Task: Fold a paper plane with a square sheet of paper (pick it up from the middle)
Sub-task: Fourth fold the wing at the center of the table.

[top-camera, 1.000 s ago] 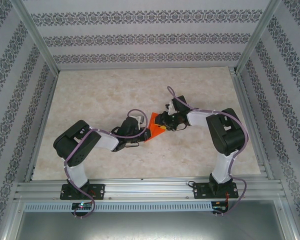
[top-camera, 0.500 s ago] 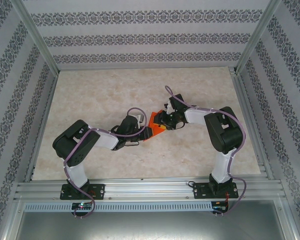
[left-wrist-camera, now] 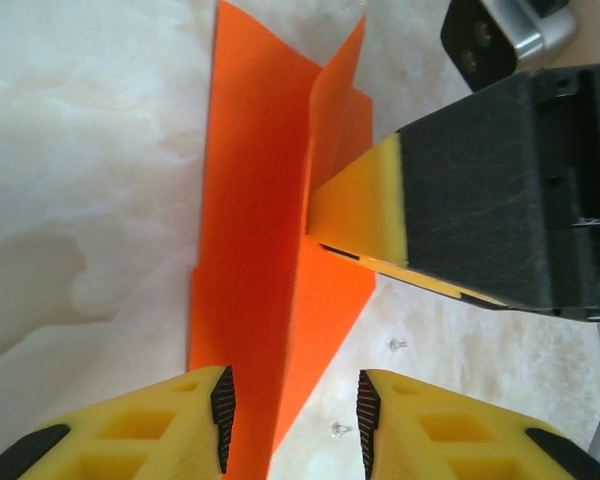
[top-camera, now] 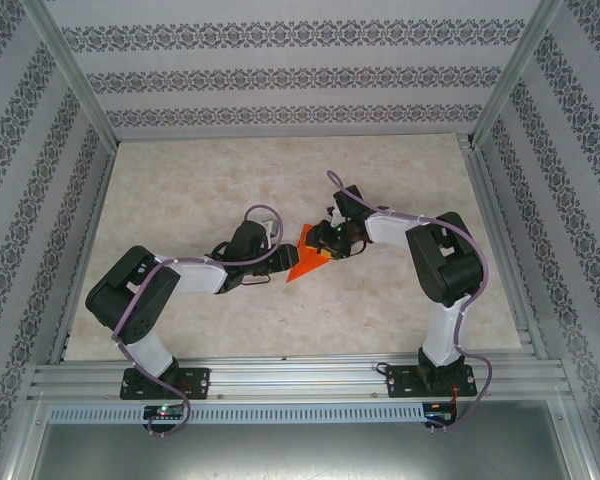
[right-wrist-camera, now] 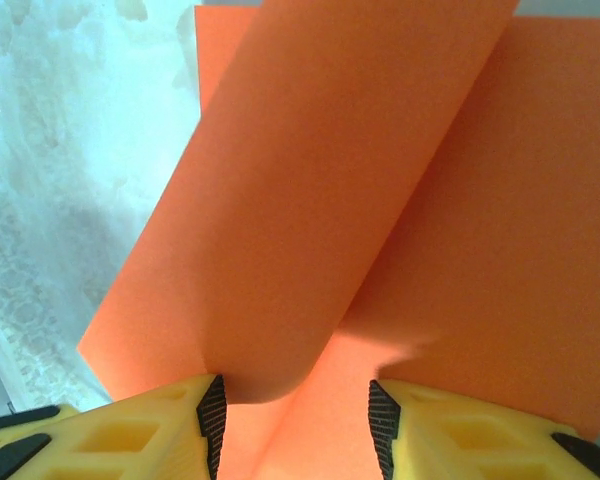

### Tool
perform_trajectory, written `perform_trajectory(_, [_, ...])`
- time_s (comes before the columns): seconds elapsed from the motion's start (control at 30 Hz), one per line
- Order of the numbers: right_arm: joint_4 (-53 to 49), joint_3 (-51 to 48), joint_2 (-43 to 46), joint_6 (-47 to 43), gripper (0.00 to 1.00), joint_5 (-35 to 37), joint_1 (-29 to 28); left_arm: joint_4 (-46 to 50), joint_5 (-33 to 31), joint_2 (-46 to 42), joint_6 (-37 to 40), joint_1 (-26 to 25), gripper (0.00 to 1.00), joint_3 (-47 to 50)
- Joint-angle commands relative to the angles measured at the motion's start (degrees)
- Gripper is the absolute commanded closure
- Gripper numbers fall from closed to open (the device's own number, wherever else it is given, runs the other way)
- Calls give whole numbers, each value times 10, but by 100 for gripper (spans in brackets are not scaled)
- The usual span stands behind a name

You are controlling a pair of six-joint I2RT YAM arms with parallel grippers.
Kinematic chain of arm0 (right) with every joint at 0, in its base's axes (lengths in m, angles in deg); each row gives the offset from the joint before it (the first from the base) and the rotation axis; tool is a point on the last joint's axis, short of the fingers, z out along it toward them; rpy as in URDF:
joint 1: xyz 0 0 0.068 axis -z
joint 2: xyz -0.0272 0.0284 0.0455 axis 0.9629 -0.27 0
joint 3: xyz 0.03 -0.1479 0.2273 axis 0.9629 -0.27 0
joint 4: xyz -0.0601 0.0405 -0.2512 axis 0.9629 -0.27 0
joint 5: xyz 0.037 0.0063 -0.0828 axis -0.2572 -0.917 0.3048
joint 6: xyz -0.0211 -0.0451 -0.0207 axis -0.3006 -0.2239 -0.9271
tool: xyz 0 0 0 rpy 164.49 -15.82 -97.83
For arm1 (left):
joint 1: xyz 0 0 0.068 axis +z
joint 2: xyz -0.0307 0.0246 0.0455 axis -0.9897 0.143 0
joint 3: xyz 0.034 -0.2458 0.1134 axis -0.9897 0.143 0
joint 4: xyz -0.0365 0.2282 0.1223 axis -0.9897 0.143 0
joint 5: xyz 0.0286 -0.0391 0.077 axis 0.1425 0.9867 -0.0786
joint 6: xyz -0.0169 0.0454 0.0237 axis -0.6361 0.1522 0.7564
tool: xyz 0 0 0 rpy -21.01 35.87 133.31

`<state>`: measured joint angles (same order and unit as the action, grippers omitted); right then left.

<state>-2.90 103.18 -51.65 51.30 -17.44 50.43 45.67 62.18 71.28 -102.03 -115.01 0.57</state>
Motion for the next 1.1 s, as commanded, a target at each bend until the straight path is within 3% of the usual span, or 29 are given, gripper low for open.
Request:
perform_trajectory(0.0, [-62, -19, -53, 12, 53, 92, -3, -9, 36, 2, -7, 6, 63, -14])
perform_trajectory(0.17, [-75, -16, -58, 23, 53, 105, -4, -34, 69, 17, -15, 6, 72, -29])
perform_trajectory(0.33, [-90, -7, -69, 27, 53, 111, -4, 9, 87, 38, -5, 6, 78, -60])
perform_trajectory(0.63, [-101, -6, -76, 29, 54, 118, -4, 77, 65, 72, 8, 6, 86, -92])
perform_trajectory(1.07, [-114, -5, -95, 24, 55, 145, -4, 93, 40, 88, 14, 7, 88, -97])
